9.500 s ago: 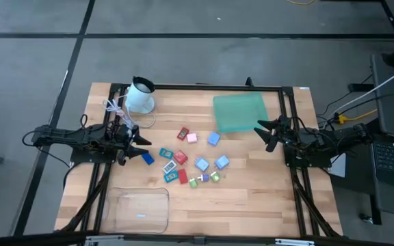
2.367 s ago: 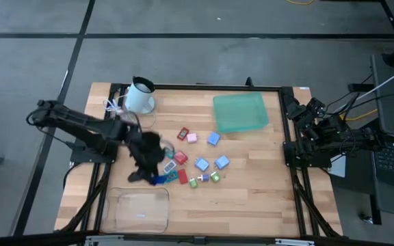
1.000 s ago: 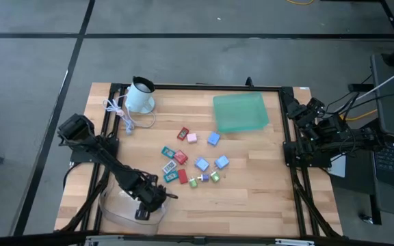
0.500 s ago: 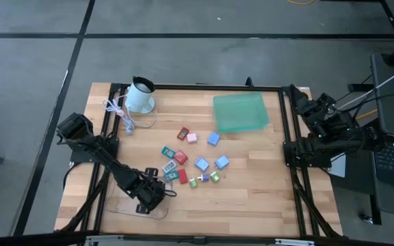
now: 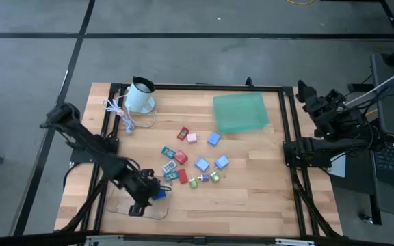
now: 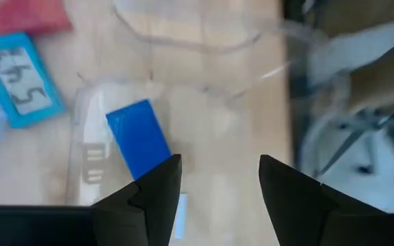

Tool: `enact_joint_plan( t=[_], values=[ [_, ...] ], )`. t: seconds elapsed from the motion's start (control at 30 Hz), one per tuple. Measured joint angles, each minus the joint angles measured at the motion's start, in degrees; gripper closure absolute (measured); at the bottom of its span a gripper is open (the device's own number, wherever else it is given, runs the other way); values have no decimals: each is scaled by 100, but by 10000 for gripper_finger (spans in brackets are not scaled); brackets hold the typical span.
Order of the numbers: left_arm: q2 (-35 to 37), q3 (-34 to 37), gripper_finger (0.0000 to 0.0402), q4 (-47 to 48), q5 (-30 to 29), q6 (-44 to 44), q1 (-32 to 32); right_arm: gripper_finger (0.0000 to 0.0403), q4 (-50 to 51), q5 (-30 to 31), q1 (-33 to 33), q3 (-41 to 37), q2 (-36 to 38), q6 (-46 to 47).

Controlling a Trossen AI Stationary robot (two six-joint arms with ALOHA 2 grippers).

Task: Pick & Place Office items
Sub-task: Put the light blue digital clock into the transparent bin

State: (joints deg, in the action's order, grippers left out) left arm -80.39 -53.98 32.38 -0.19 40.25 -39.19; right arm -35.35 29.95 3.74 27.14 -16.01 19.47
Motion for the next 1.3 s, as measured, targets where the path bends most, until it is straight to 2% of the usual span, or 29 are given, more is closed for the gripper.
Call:
enact_joint_plan(
  t=[0.13, 0.3, 0.4, 0.53, 0.77, 0.9, 1.07, 1.3],
  values=[
    [680, -4, 211, -142, -136, 351, 252, 142, 62, -2, 1, 0, -2, -89],
    [1496, -6, 211, 27, -939, 439, 957, 142, 219, 2, 1, 0, -4, -86],
    [1840, -13, 211, 339, -1188, -25, 1573, 142, 262, 2, 0, 0, -4, -90],
    [1889, -11, 210, 966, -1003, -1087, 2511, 142, 304, 3, -1, 0, -4, -197],
    [1017, -9, 210, 1250, -223, -4034, 3837, 142, 330, 7, 1, 0, -4, -230],
    [275, -9, 209, 1219, 163, -5260, 4279, 142, 340, 7, 0, 2, -4, -232],
    [-648, -9, 209, 1189, 547, -5990, 4587, 142, 339, 7, 1, 2, -4, -232],
    [-1273, -9, 180, 783, 586, -6096, 4654, 142, 341, 4, 1, 2, -4, -235]
  ],
)
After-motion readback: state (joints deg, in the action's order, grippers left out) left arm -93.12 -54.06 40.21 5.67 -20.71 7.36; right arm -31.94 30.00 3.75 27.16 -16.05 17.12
